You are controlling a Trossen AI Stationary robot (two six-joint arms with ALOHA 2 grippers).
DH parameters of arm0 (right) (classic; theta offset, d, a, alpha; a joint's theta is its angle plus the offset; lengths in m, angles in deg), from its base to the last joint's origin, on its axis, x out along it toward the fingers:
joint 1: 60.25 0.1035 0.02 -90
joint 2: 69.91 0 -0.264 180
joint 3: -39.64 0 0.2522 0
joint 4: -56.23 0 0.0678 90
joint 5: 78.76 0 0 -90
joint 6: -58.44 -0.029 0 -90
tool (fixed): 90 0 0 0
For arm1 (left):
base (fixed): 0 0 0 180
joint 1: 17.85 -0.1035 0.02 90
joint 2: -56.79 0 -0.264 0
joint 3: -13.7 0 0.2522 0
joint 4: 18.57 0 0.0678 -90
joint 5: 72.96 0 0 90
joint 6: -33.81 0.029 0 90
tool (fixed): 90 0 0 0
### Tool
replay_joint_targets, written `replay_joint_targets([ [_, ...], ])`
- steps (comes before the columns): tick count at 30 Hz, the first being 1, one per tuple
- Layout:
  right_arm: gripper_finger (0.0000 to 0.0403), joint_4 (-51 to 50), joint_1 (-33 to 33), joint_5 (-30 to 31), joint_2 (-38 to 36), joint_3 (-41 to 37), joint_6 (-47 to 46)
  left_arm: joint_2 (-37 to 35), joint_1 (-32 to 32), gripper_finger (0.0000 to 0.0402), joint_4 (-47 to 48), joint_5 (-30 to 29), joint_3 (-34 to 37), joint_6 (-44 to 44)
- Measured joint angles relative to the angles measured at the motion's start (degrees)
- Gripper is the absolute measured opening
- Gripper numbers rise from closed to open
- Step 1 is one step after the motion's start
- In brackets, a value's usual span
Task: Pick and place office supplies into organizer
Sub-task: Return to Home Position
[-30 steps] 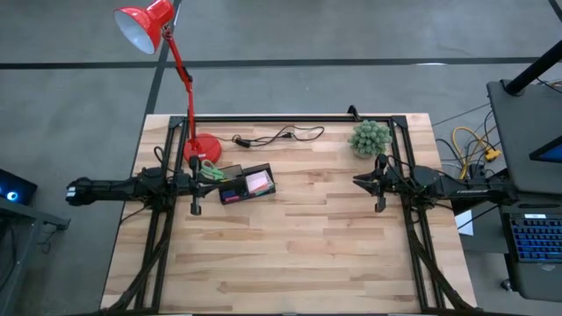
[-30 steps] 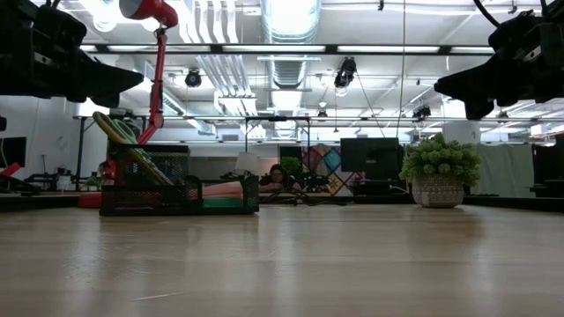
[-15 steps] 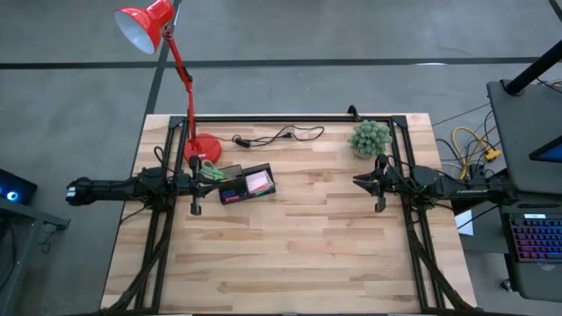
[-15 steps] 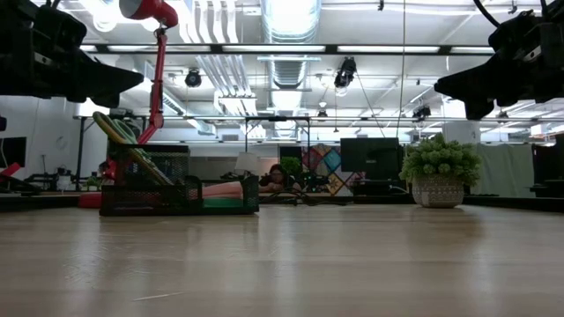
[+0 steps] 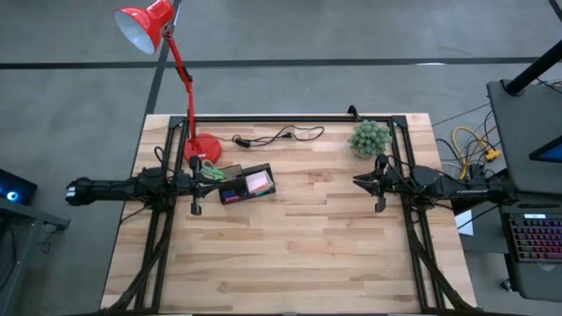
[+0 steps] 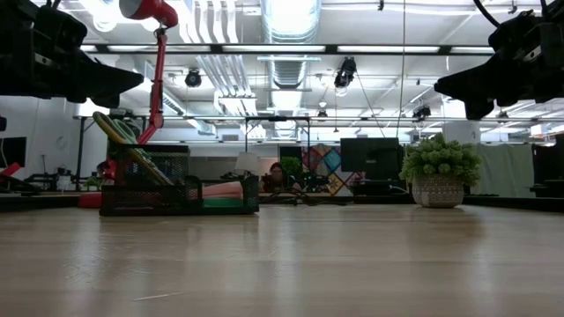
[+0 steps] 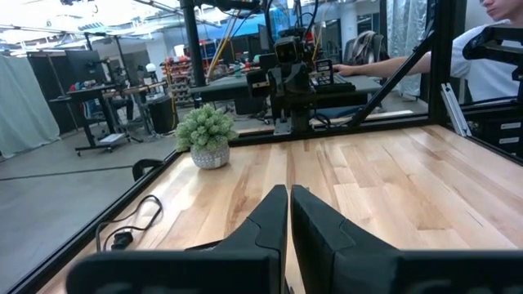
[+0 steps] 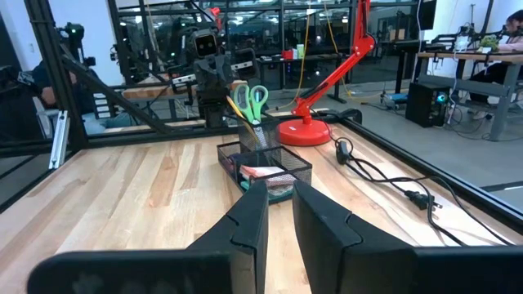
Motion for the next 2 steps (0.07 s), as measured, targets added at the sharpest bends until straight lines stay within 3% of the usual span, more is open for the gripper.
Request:
replay_joint_targets([
  [2, 0.0052, 0.0, 0.0, 0.02, 0.0, 0.0, -0.04, 0.0, -0.02, 0.0004, 0.0, -0.02, 0.0, 0.0],
])
